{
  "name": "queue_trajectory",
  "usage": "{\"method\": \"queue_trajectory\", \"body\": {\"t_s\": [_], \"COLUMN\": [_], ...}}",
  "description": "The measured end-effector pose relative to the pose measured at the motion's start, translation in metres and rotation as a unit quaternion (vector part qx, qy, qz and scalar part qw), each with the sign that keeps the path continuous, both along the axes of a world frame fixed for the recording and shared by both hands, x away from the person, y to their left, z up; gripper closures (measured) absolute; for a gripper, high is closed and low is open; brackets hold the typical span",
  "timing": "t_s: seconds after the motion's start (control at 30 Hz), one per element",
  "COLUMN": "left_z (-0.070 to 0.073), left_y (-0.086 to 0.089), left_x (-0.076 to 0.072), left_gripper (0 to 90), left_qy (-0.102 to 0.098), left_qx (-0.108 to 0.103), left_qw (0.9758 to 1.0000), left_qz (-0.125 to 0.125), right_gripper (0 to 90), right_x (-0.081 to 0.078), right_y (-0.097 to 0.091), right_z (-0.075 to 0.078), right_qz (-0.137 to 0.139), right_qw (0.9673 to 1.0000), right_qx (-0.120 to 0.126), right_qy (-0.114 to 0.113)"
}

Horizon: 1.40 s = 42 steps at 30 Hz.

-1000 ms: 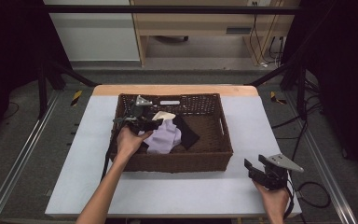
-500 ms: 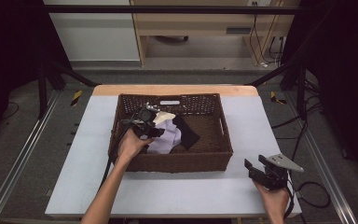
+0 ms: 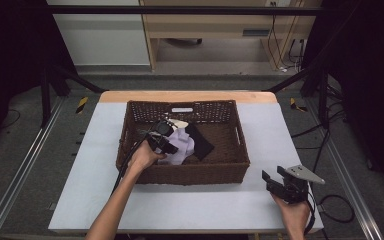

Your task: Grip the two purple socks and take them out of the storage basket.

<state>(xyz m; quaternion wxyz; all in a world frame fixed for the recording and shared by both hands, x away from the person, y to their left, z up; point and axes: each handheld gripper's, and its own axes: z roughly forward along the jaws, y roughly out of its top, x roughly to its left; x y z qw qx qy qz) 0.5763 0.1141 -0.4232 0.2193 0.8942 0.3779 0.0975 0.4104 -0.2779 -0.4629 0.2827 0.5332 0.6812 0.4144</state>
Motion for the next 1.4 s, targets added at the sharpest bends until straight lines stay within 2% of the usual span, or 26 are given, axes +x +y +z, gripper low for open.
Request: {"method": "queue_trajectory", "body": {"t_s": [0.2, 0.37, 0.43, 0.5, 0.57, 0.63, 0.73, 0.77, 0.8, 0.87, 0.93, 0.97, 1.03, 1.07, 1.1, 1.13, 1.17, 1.2, 1.23, 1.27, 1.3, 1.4], "left_z": [-0.007, -0.007, -0.007, -0.006, -0.004, -0.001, 0.007, 0.011, 0.011, 0.015, 0.022, 0.022, 0.025, 0.028, 0.028, 0.031, 0.031, 0.033, 0.033, 0.035, 0.035, 0.037], "left_y": [-0.004, -0.005, -0.005, -0.003, -0.002, -0.002, 0.002, 0.005, 0.005, 0.007, 0.012, 0.012, 0.015, 0.018, 0.018, 0.020, 0.020, 0.022, 0.022, 0.024, 0.024, 0.026], "left_x": [0.002, 0.002, 0.002, 0.003, 0.002, 0.001, -0.003, -0.005, -0.005, -0.008, -0.013, -0.013, -0.016, -0.019, -0.019, -0.021, -0.021, -0.023, -0.023, -0.025, -0.025, -0.026], "left_gripper": [56.5, 78.2, 84.5, 86.4, 87.1, 87.4, 87.6, 87.6, 87.6, 87.6, 87.6, 87.7, 87.7, 87.8, 87.8, 87.8, 87.8, 87.9, 87.9, 88.0, 88.0, 88.0], "left_qy": [0.020, 0.035, 0.041, 0.045, 0.041, 0.034, 0.010, -0.008, -0.008, -0.026, -0.061, -0.061, -0.084, -0.104, -0.104, -0.121, -0.121, -0.133, -0.133, -0.143, -0.143, -0.157], "left_qx": [0.030, 0.041, 0.036, 0.035, 0.028, 0.012, -0.023, -0.037, -0.037, -0.052, -0.077, -0.077, -0.092, -0.101, -0.101, -0.115, -0.115, -0.122, -0.122, -0.129, -0.129, -0.144], "left_qw": [0.9994, 0.9985, 0.9985, 0.9984, 0.9987, 0.9993, 0.9996, 0.9991, 0.9991, 0.9981, 0.9950, 0.9950, 0.9922, 0.9894, 0.9894, 0.9860, 0.9860, 0.9835, 0.9835, 0.9812, 0.9812, 0.9771], "left_qz": [-0.003, -0.010, -0.005, -0.007, -0.008, -0.008, -0.016, -0.017, -0.017, -0.020, -0.017, -0.017, -0.013, -0.011, -0.011, -0.010, -0.010, -0.007, -0.007, -0.005, -0.005, -0.002], "right_gripper": [39.4, 39.6, 39.6, 39.7, 39.7, 39.8, 39.8, 39.8, 39.8, 39.8, 39.8, 39.8, 39.8, 39.8, 39.8, 39.8, 39.8, 39.9, 39.9, 40.0, 40.0, 40.3], "right_x": [0.000, 0.000, 0.000, 0.000, -0.001, -0.001, -0.001, -0.001, -0.001, -0.001, -0.002, -0.002, -0.002, -0.002, -0.002, -0.002, -0.002, -0.002, -0.002, -0.002, -0.002, -0.002], "right_y": [0.000, 0.000, 0.000, 0.000, -0.001, -0.001, -0.002, -0.002, -0.002, -0.002, -0.002, -0.002, -0.003, -0.003, -0.003, -0.003, -0.003, -0.003, -0.003, -0.003, -0.003, -0.003], "right_z": [0.000, 0.000, 0.000, 0.000, 0.000, 0.000, 0.000, 0.000, 0.000, 0.000, 0.000, 0.000, 0.000, 0.000, 0.000, 0.000, 0.000, 0.000, 0.000, 0.000, 0.000, 0.000], "right_qz": [0.000, -0.001, -0.001, -0.002, -0.002, -0.003, -0.004, -0.004, -0.004, -0.004, -0.005, -0.005, -0.006, -0.006, -0.006, -0.005, -0.005, -0.005, -0.005, -0.006, -0.006, -0.006], "right_qw": [1.0000, 1.0000, 1.0000, 1.0000, 1.0000, 1.0000, 1.0000, 1.0000, 1.0000, 1.0000, 1.0000, 1.0000, 1.0000, 1.0000, 1.0000, 1.0000, 1.0000, 1.0000, 1.0000, 1.0000, 1.0000, 1.0000], "right_qx": [-0.001, 0.000, 0.001, 0.000, 0.003, 0.004, 0.001, 0.002, 0.002, 0.005, 0.005, 0.005, 0.004, 0.003, 0.003, 0.003, 0.003, 0.003, 0.003, 0.002, 0.002, 0.001], "right_qy": [0.000, 0.001, 0.001, 0.000, 0.001, 0.001, -0.001, 0.000, 0.000, 0.002, 0.002, 0.002, 0.001, 0.000, 0.000, 0.000, 0.000, 0.000, 0.000, 0.000, 0.000, -0.003]}}
